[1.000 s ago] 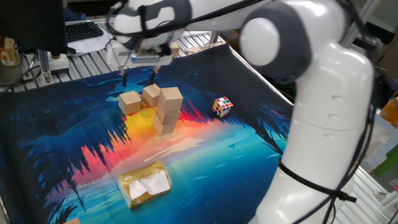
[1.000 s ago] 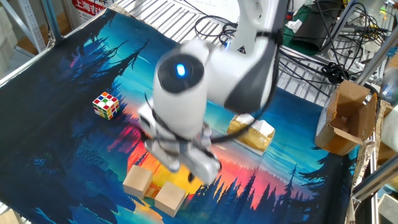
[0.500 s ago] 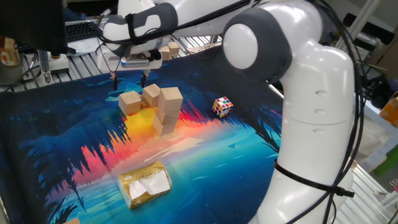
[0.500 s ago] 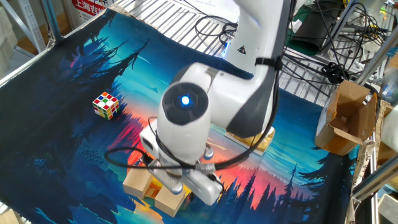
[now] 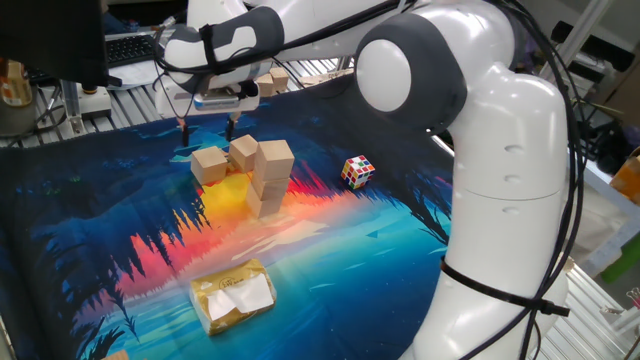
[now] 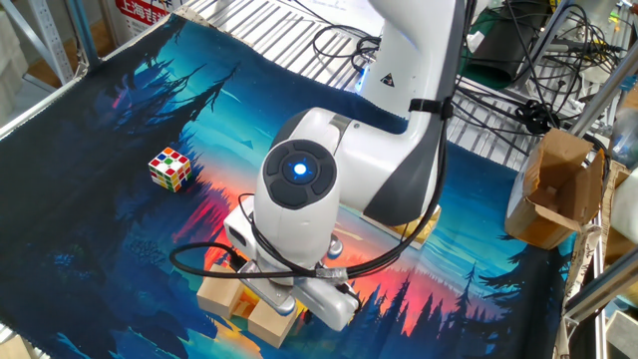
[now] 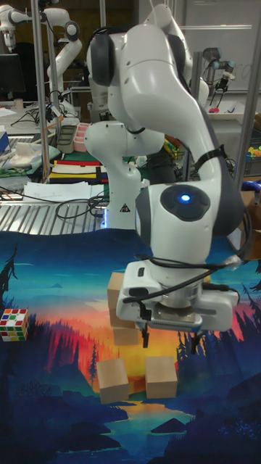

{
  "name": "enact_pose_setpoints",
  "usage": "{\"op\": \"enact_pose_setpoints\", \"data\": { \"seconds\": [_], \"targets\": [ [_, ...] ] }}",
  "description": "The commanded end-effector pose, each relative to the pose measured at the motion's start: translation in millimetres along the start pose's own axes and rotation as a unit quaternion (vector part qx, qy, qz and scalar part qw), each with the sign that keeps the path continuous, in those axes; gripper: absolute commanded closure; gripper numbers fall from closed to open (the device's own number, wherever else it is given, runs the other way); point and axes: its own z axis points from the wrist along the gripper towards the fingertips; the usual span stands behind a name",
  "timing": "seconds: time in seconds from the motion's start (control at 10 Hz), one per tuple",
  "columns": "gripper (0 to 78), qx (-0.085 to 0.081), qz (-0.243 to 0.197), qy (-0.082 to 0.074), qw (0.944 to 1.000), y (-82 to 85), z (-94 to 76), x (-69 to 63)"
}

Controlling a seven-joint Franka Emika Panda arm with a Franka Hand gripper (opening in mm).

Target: Stack the blocks in a vertical line of five

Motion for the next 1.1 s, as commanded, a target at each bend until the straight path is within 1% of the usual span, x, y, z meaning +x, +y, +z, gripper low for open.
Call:
{"op": "enact_pose_setpoints", "data": {
  "seconds": [0.1, 0.4, 0.6, 0.9, 1.1],
  "targets": [
    [0.1, -0.002, -0.020, -0.004, 0.9998, -3.4, 10.9, -0.4],
    [0.1, -0.003, -0.029, -0.010, 0.9995, -7.8, 22.2, 0.2],
    [0.1, -0.004, -0.036, -0.011, 0.9993, -11.7, 28.2, 1.0],
    [0.1, -0.006, -0.037, -0.011, 0.9992, -10.7, 35.3, 0.1],
    [0.1, -0.006, -0.040, -0.017, 0.9990, -12.6, 44.0, -1.2]
  ]
}}
